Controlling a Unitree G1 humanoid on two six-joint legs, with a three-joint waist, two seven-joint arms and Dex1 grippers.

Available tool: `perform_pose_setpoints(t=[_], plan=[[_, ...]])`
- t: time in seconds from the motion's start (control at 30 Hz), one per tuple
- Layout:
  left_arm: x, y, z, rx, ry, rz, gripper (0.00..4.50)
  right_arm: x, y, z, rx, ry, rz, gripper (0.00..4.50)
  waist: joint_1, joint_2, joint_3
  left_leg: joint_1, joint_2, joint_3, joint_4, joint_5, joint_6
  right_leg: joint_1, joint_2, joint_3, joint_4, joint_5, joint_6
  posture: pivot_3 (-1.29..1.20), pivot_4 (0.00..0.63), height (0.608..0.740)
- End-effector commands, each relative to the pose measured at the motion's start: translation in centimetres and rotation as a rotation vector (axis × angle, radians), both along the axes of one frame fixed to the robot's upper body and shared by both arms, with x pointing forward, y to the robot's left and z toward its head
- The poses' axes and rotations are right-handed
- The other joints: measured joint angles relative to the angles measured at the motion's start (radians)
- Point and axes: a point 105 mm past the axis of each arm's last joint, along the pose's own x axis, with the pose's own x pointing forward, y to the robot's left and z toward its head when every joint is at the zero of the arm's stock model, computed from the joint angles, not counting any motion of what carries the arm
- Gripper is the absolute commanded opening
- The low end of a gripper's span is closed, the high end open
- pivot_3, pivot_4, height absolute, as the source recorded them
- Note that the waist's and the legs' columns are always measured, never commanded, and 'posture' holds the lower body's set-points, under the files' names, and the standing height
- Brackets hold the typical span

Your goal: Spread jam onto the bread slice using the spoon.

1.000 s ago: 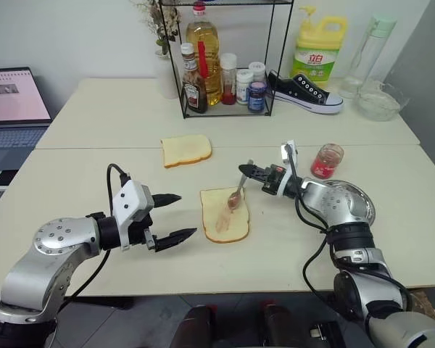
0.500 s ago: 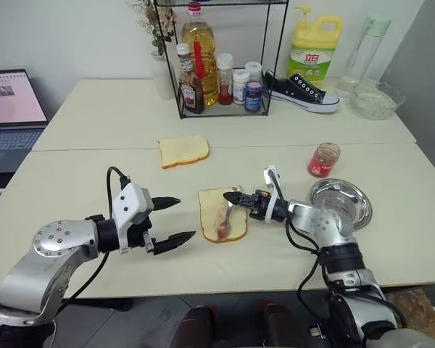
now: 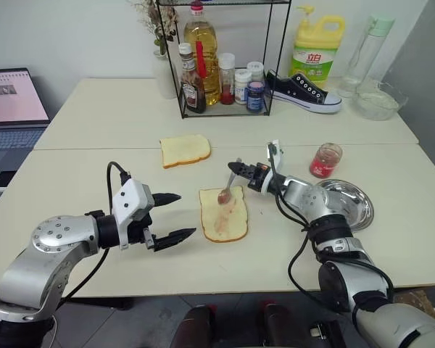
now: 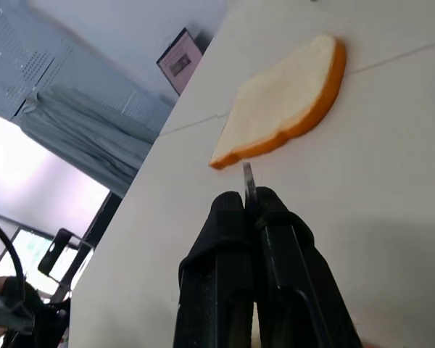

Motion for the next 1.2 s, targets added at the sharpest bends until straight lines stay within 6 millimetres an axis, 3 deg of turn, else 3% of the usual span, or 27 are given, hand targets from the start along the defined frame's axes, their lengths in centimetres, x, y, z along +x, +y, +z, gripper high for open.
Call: perform_pose_setpoints(t=[0.03,0.27,0.4,0.47,0.5,0.57,0.6,0.7,0.83,0.93,1.13,1.2], plan=[[0.1,-0.5,0.8,-0.009,-0.029,-0.033,4.5,-1.3,-0.6,4.5,0.072,-0.099,0.041,0.02,0.0,0.0,0.0,-0.001,0.0,0.0,0.0,0.0,0.0,-0.001,0.0,0.0,0.0,0.0,0.0,0.0,0.15,0.74],[1.4,-2.4,3.3,-0.027,-0.039,-0.136,4.5,-7.2,-4.3,8.7,0.047,-0.196,0.07,0.02,0.007,-0.001,0.001,-0.003,0.0,-0.002,0.001,0.0,0.0,-0.001,-0.001,-0.001,0.0,0.0,0.0,0.0,0.15,0.74],[2.8,-5.7,4.9,-0.04,-0.086,-0.262,4.5,-7.9,-10.4,10.1,-0.015,-0.231,-0.24,0.02,0.007,-0.001,0.001,-0.002,-0.001,-0.002,0.001,0.0,0.0,0.0,-0.001,-0.001,0.0,0.0,0.0,0.0,0.15,0.74],[3.9,-8.4,5.6,-0.042,-0.128,-0.342,4.5,-7.6,-15.3,9.9,-0.061,-0.21,-0.505,0.02,0.012,-0.002,0.001,-0.002,-0.001,-0.001,0.001,0.0,0.0,0.0,-0.001,-0.001,0.0,0.0,0.0,0.0,0.15,0.74],[4.3,-9.3,5.7,-0.037,-0.142,-0.366,4.5,-7.7,-16.8,9.7,-0.075,-0.199,-0.581,0.02,0.016,-0.002,0.001,-0.003,-0.002,-0.002,0.001,0.0,0.0,0.001,0.0,-0.002,-0.001,0.0,0.0,0.0,0.15,0.74],[4.7,-10.5,5.9,-0.032,-0.159,-0.396,4.5,-7.9,-18.8,9.1,-0.116,-0.175,-0.68,0.02,0.01,-0.002,0.001,-0.002,-0.003,0.0,0.001,0.0,0.0,0.001,0.001,-0.001,-0.001,0.0,0.0,0.0,0.15,0.74],[4.9,-11.8,5.8,-0.037,-0.163,-0.438,4.5,-8.0,-21.2,8.2,-0.13,-0.142,-0.785,0.02,0.002,-0.002,0.001,-0.002,-0.003,0.002,0.001,0.0,0.0,0.001,0.0,-0.001,-0.001,0.0,0.001,0.0,0.15,0.74],[5.6,-14.4,5.4,-0.025,-0.19,-0.514,4.5,-8.8,-25.8,6.1,-0.157,-0.089,-0.971,0.02,0.0,-0.002,0.002,-0.002,-0.002,0.004,0.001,0.0,0.001,0.0,0.0,0.0,-0.001,0.0,0.001,0.0,0.15,0.74],[6.2,-15.8,5.1,-0.04,-0.196,-0.542,4.5,-9.2,-28.3,4.3,-0.106,-0.047,-1.061,0.02,-0.011,-0.002,0.001,-0.001,0.0,0.008,0.0,0.0,0.001,-0.002,0.001,0.003,0.001,0.0,0.001,0.0,0.15,0.74],[6.1,-17.2,4.3,-0.056,-0.173,-0.585,4.5,-9.0,-29.8,1.9,0.041,0.019,-1.109,0.02,-0.01,-0.002,0.001,-0.001,0.0,0.007,0.0,0.0,0.001,-0.001,0.002,0.002,0.001,0.0,0.001,0.0,0.15,0.74],[6.4,-17.8,4.2,-0.068,-0.171,-0.599,4.5,-7.9,-29.3,1.3,0.145,0.016,-1.076,0.02,-0.007,-0.001,0.001,-0.001,-0.001,0.007,0.0,0.0,0.001,-0.001,0.003,0.003,0.001,0.0,0.001,0.0,0.15,0.74],[6.3,-17.9,4.2,-0.074,-0.173,-0.601,4.5,-7.6,-29.0,0.2,0.133,0.037,-1.064,0.02,-0.005,-0.001,0.001,-0.001,-0.001,0.007,0.001,0.0,0.001,-0.001,0.003,0.002,0.001,0.0,0.001,0.0,0.15,0.74]])
